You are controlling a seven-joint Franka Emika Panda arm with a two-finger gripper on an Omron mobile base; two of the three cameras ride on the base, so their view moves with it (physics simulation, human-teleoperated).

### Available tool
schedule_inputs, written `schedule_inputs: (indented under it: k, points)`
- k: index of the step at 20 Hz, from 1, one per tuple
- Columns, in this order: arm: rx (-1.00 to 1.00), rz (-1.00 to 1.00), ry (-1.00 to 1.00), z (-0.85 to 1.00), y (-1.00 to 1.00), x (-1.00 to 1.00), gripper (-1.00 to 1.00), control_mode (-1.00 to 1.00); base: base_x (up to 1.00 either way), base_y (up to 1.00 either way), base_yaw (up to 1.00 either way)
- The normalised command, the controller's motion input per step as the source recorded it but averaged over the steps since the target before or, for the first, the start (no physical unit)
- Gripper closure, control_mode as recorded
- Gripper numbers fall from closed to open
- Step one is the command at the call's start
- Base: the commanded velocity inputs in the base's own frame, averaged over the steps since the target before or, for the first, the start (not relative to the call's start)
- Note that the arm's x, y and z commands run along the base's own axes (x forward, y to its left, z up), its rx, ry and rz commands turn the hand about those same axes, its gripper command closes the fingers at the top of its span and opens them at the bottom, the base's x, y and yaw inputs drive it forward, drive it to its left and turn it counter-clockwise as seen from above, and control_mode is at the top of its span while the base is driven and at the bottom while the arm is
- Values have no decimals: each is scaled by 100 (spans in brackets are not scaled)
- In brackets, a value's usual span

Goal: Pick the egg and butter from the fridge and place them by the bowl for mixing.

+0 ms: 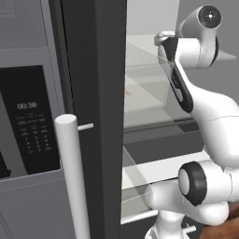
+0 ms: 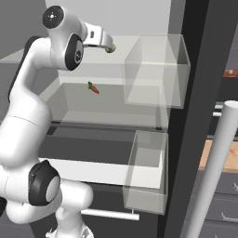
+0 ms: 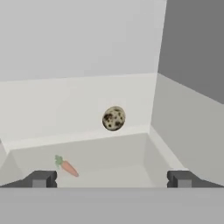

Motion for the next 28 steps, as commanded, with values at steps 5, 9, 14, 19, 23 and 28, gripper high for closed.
schedule_inputs:
  k: [5,9,14,19,23,28]
  points:
    - [0,0,12,-2,0,10,-100,-100,0,0,0]
    - [0,0,3,0,0,3,-100,-100,0,0,0]
    - [0,0,0,-13,0,12,-100,-100,0,0,0]
    - [0,0,0,-10,-1,18,-100,-100,0,0,0]
    - [0,0,0,0,-6,25,-100,-100,0,0,0]
    - [0,0,1,0,-9,30,-100,-100,0,0,0]
